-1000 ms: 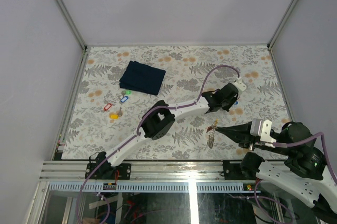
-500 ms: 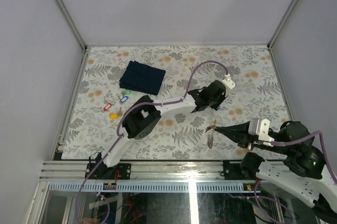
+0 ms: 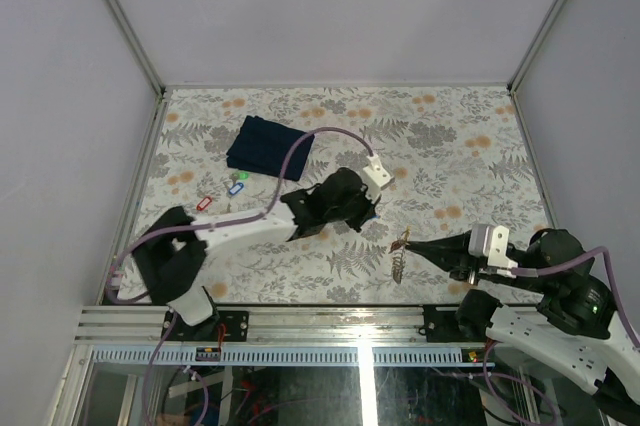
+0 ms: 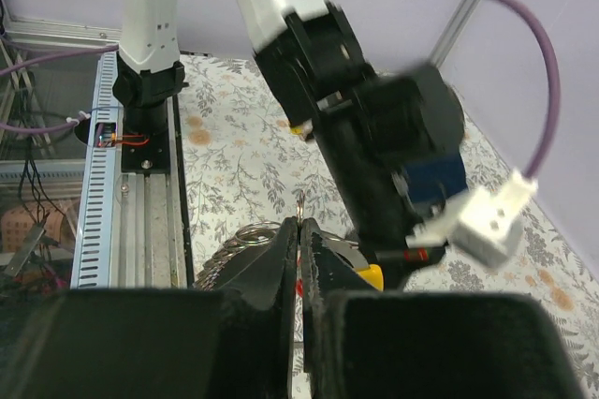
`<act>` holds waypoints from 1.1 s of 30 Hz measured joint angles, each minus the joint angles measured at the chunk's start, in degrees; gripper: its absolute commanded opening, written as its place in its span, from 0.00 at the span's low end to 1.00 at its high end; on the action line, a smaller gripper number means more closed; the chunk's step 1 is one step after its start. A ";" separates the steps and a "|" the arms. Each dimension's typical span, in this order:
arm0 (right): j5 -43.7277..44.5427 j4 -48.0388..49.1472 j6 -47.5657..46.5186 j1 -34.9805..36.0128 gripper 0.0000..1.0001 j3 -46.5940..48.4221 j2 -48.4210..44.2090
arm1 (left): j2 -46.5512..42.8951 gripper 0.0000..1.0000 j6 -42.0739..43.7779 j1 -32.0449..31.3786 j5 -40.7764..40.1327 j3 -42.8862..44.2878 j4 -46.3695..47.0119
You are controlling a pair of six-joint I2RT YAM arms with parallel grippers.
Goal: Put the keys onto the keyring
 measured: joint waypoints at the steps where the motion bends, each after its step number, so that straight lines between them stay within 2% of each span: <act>1: 0.00 0.09 -0.02 0.00 0.00 -0.02 0.15 | -3.67 0.00 0.02 0.02 0.70 -2.38 0.20; 6: 0.04 2.29 0.04 0.00 0.00 -0.85 2.29 | -20.96 0.00 0.28 0.28 3.50 -10.95 2.05; 11: -0.92 9.07 0.33 0.00 0.00 -4.76 5.25 | -35.76 0.00 1.79 0.35 6.71 -17.77 3.34; 17: -6.82 15.37 -0.11 0.00 0.00 -7.74 10.36 | -48.92 0.00 4.81 0.33 9.18 -21.79 3.39; 21: -11.28 19.91 0.39 0.02 0.00 -7.72 14.05 | -54.90 0.00 8.04 0.35 11.69 -21.90 2.36; 26: -15.41 30.34 4.59 0.00 0.00 -7.80 18.38 | -59.91 0.00 13.62 0.35 13.81 -20.48 -1.51; 33: -20.87 40.39 7.37 0.00 0.00 -7.65 24.83 | -59.52 0.00 21.75 0.35 16.81 -10.60 -8.92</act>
